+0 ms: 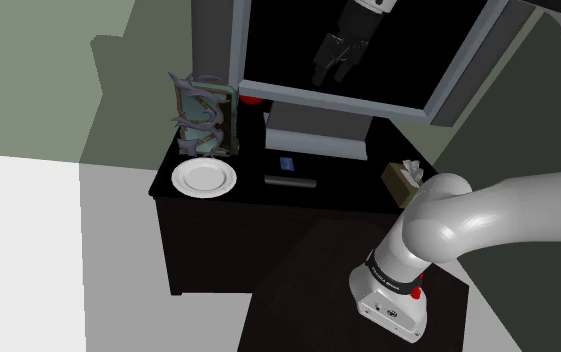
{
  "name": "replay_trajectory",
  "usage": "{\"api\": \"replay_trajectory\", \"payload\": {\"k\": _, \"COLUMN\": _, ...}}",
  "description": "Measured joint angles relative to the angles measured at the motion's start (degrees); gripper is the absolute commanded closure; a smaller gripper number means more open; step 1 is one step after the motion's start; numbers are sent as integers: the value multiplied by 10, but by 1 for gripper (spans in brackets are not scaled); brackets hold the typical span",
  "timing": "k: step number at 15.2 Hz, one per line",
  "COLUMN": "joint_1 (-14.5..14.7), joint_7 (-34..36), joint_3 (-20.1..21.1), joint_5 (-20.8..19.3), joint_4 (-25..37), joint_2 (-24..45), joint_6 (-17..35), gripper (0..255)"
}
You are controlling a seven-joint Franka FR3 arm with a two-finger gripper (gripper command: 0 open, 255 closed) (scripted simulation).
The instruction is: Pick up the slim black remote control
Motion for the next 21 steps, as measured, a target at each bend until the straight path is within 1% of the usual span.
{"api": "replay_trajectory", "payload": {"k": 1, "joint_1": 0, "joint_7": 0, "joint_3": 0, "joint_5": 0, "joint_4": 0, "joint_2": 0, "joint_6": 0, "gripper": 0}}
{"api": "replay_trajectory", "payload": {"k": 3, "joint_1": 4, "joint_7": -19, "joint_3": -7, "joint_5": -5, "joint_4": -25, "joint_2": 0, "joint_6": 20, "gripper": 0}}
{"api": "replay_trajectory", "payload": {"k": 7, "joint_1": 17, "joint_7": -80, "joint_3": -31, "joint_5": -21, "joint_4": -73, "joint_2": 16, "joint_6": 72, "gripper": 0}}
{"api": "replay_trajectory", "payload": {"k": 9, "joint_1": 23, "joint_7": -111, "joint_3": -43, "joint_5": -30, "joint_4": -105, "joint_2": 26, "joint_6": 108, "gripper": 0}}
{"api": "replay_trajectory", "payload": {"k": 12, "joint_1": 32, "joint_7": -158, "joint_3": -63, "joint_5": -44, "joint_4": -142, "joint_2": 53, "joint_6": 163, "gripper": 0}}
{"api": "replay_trajectory", "payload": {"k": 16, "joint_1": 41, "joint_7": -223, "joint_3": -91, "joint_5": -63, "joint_4": -177, "joint_2": 101, "joint_6": 235, "gripper": 0}}
{"api": "replay_trajectory", "payload": {"k": 19, "joint_1": 50, "joint_7": -271, "joint_3": -112, "joint_5": -75, "joint_4": -190, "joint_2": 147, "joint_6": 286, "gripper": 0}}
{"api": "replay_trajectory", "payload": {"k": 21, "joint_1": 53, "joint_7": -306, "joint_3": -128, "joint_5": -84, "joint_4": -205, "joint_2": 182, "joint_6": 330, "gripper": 0}}
